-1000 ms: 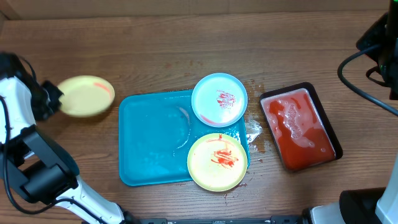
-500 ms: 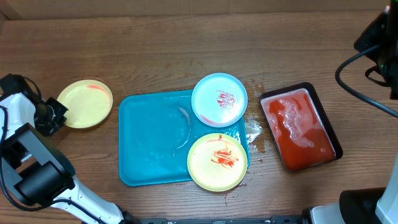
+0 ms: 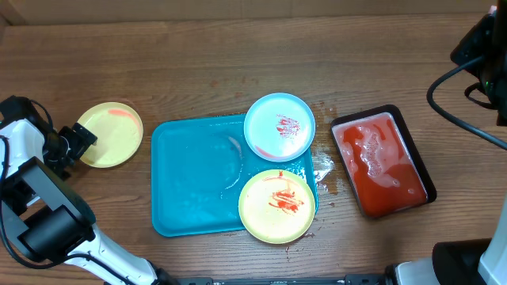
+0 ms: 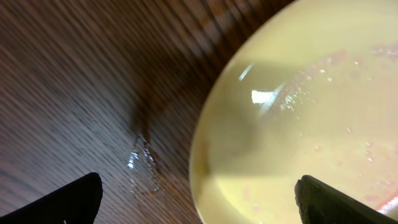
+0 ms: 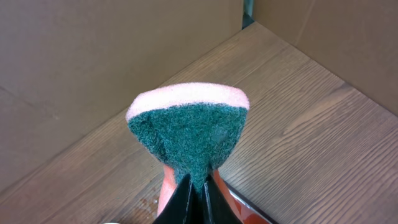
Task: Clean dirty plates on tray and stack at the side
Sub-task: 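Release the yellow plate and move the left gripper to the blue plate rim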
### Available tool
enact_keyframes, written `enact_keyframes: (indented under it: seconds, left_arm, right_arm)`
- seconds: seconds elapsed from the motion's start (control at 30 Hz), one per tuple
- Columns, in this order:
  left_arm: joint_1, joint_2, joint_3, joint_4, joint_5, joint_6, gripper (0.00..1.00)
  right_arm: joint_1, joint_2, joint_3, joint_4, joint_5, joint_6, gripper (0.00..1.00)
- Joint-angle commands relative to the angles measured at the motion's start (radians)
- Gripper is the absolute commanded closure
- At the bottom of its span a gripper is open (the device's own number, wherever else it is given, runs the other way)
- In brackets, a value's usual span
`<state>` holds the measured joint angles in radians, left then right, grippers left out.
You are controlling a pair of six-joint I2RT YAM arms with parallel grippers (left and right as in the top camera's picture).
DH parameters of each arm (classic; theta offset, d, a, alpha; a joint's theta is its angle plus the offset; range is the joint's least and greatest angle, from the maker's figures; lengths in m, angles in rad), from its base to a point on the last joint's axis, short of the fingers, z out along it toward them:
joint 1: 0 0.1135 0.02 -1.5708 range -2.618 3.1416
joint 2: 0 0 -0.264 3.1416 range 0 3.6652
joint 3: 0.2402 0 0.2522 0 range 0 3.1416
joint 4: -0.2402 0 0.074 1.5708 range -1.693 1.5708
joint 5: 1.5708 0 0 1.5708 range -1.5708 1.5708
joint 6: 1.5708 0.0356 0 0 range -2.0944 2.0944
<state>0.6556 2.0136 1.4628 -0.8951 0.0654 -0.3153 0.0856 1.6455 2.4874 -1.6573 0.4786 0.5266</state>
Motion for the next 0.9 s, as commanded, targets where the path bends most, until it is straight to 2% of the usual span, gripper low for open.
enact_keyframes:
  seconds: [0.0, 0.17, 0.3, 0.47, 0.7, 0.8, 0.83, 0.87]
  left_arm:
    - [-0.004, -0.06, 0.009, -0.013, 0.102, 0.0, 0.0]
    - [-0.067, -0.15, 0.016, -0.031, 0.103, 0.001, 0.0]
    - [-0.186, -0.231, 0.015, -0.056, 0.103, 0.001, 0.0]
    - [-0.425, -0.271, 0.015, -0.097, 0.104, 0.001, 0.0]
    - [-0.758, -0.22, 0.012, -0.094, 0.109, -0.002, 0.0]
    - [-0.863, -0.185, 0.012, -0.075, 0.105, 0.068, 0.0]
    - [-0.892, -0.173, 0.012, -0.072, 0.11, 0.11, 0.11]
    - [-0.924, -0.159, 0.012, -0.066, 0.106, 0.148, 0.51]
  right_arm:
    - [-0.005, -0.003, 0.021, 0.013, 0.005, -0.004, 0.96]
    - [-0.005, -0.003, 0.021, 0.014, 0.005, -0.004, 0.96]
    - [-0.005, -0.003, 0.021, 0.015, 0.005, -0.004, 0.96]
    - [-0.005, -0.003, 0.021, 0.018, -0.003, -0.005, 0.96]
    - [-0.005, -0.003, 0.021, 0.013, -0.024, -0.012, 0.96]
    - [-0.005, -0.003, 0.021, 0.013, -0.048, -0.031, 0.96]
    - [-0.005, -0.003, 0.021, 0.011, -0.051, -0.031, 0.96]
    - [-0.005, -0.003, 0.021, 0.01, -0.052, -0.031, 0.96]
